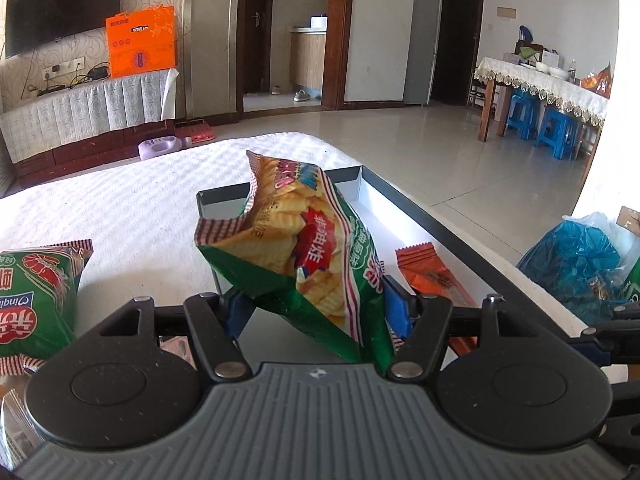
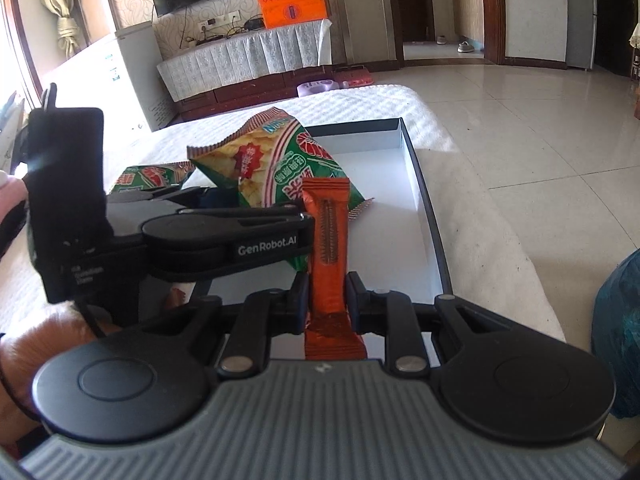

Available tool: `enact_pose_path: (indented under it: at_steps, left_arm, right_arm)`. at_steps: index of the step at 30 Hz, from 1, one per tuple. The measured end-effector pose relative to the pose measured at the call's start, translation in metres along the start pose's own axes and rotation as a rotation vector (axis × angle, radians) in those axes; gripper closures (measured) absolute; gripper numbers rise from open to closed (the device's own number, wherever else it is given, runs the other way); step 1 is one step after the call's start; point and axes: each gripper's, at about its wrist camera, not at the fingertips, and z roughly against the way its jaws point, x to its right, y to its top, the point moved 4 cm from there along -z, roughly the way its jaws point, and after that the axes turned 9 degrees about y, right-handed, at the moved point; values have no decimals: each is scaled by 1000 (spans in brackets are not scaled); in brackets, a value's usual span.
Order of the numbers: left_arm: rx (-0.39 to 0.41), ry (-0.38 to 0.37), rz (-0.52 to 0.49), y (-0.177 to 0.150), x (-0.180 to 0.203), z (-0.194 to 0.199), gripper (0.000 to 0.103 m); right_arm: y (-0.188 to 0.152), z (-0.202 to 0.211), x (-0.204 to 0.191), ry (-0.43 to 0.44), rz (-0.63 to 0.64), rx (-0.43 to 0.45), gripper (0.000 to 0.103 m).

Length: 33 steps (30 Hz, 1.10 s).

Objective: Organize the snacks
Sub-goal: 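Lower chip bag into white box with left tool while right tool holds red stick, then release the red stick into the box with right tool while left tool moves back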

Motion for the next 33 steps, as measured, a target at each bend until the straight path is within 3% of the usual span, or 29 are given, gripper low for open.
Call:
enact_pose_path:
  at_steps: [6,19,33]
  left_arm:
    - [-3,1,1,-2,-2,-1,31]
    - [32,25,-23,-6,-5,24,13]
    - [72,81,31,-10,-42,65,9]
  right_arm:
    - [2,-5,2,-4,-1,-14,80]
    - [2,-13,4,-15,-8,-25,80]
    - [-1,-28,3,-46,-15,-55,80]
